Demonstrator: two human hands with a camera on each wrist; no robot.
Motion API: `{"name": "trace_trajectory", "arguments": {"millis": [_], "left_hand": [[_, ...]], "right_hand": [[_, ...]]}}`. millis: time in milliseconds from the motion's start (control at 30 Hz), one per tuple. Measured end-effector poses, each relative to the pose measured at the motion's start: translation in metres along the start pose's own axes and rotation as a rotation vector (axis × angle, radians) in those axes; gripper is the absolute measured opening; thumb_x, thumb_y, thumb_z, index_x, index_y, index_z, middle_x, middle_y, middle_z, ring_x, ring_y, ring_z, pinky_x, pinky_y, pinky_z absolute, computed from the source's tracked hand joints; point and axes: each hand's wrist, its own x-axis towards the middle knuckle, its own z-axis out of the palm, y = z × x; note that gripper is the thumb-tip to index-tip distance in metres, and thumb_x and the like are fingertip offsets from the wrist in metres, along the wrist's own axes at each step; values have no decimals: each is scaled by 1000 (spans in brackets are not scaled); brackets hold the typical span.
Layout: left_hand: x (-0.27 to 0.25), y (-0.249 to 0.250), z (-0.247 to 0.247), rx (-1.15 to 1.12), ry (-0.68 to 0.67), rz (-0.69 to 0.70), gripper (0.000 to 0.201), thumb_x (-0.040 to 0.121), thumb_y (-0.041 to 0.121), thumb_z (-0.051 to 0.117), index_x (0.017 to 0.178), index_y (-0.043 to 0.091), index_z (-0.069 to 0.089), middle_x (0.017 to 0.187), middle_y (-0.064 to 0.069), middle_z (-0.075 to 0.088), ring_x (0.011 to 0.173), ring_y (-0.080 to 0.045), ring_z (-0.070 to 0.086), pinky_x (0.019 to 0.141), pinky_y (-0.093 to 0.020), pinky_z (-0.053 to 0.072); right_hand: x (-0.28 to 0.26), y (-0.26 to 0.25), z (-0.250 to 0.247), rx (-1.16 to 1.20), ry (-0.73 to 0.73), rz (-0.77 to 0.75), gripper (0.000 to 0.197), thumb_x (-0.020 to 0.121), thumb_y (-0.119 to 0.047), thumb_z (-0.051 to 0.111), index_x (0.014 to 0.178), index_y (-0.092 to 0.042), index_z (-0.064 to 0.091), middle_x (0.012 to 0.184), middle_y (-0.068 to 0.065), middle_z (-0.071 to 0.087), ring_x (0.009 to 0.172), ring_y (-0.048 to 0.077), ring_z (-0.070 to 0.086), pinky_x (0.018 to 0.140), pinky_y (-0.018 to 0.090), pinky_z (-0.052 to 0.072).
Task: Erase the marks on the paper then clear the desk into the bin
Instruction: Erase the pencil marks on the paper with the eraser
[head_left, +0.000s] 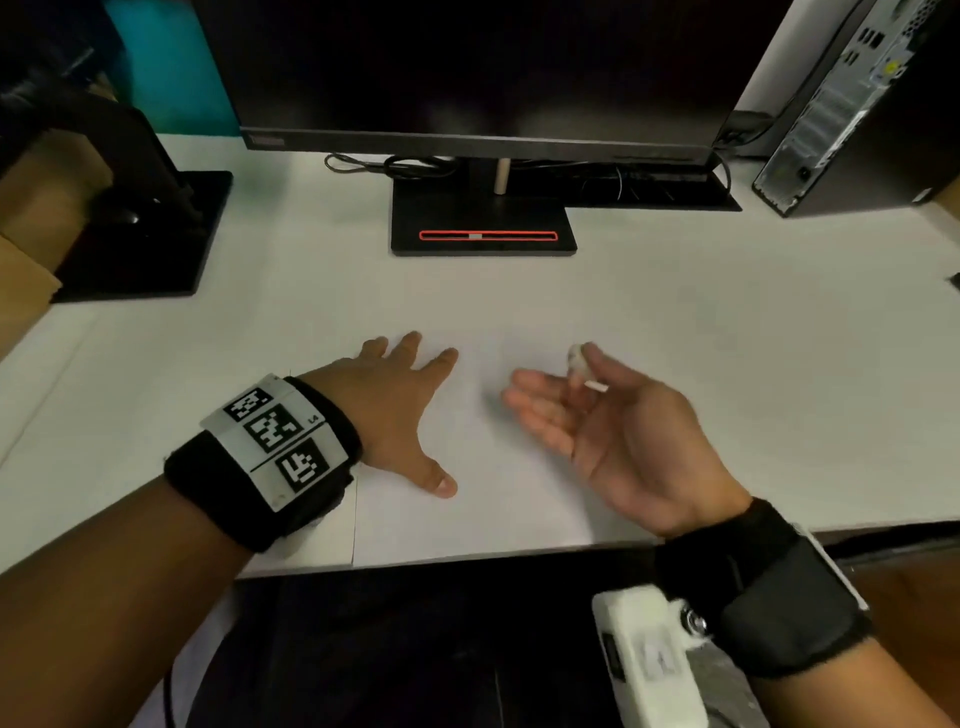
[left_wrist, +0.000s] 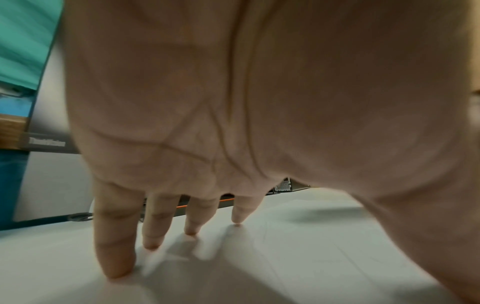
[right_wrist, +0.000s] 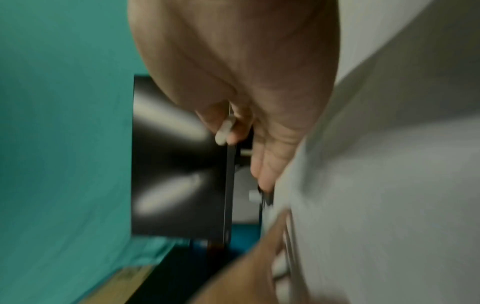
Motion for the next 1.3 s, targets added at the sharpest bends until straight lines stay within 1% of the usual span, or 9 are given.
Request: {"name": "trace_trajectory", "arguments": {"millis": [100,167,267,400,667,800,933,1133,1300], "left_hand": [[3,4,-3,69,-23,-18,144,60,83,73,154,35,-25,165,-6,-26,153,-34,-13,121,-55,21],[3,3,-4,101,-52,-31,153,52,83,77,153,37,-28,164,-4,-29,153,-32,-16,120,-57,22],[1,1,-5,93,-82,-38,160,45,80,83,151,40,-31,162,0,-33,152,-29,-19,121,-58,20],[2,0,-5,99,-71,-30,161,45,79,83,151,39,-31,162,-1,-33,152,-30,-20,122,-58,17],[5,-4,0,117,-45,-17,160,45,80,82,151,40,-31,162,-3,-33,152,-31,-19,122,-57,16],[3,-7,-3,64,-80,-15,162,41,82,82,149,43,-32,160,2,-37,151,-28,-24,121,-60,15],[4,-6,-2,74,-74,-14,163,39,83,81,149,43,-32,160,1,-37,151,-28,-25,121,-60,15],[5,-5,-1,76,-66,-20,162,40,82,82,149,43,-32,161,1,-36,151,-29,-24,121,-58,17],[1,-6,1,50,-59,-18,161,40,83,81,150,43,-31,161,1,-36,151,-28,-23,121,-59,15]], "right_hand": [[-17,39,4,-195,-150,306,57,94,-29,58,126,17,52,124,35,66,115,44,68,100,47,56],[-10,32,-6,-119,-113,312,50,96,-31,53,111,16,61,129,32,64,119,43,65,99,46,55],[12,-8,-36,156,167,10,42,104,-29,47,73,-8,65,127,27,60,116,40,65,96,44,56],[4,-34,-43,323,258,-308,29,104,-27,50,77,-17,57,120,19,60,113,36,63,94,40,58],[-17,45,9,-88,-194,328,42,103,-31,45,91,3,67,131,33,63,124,45,61,110,50,47],[11,-13,-36,224,136,-30,39,95,-29,52,63,-11,65,130,26,58,125,42,59,100,45,53],[-4,-44,-58,341,221,-342,34,103,-31,49,73,-16,54,127,23,62,123,36,64,103,42,54],[-28,35,-13,-47,-281,245,26,99,-28,51,89,-6,60,131,35,61,125,47,60,108,50,49],[-8,-17,-56,118,87,63,44,100,-33,46,66,-12,64,141,29,57,122,43,64,102,50,52]]}}
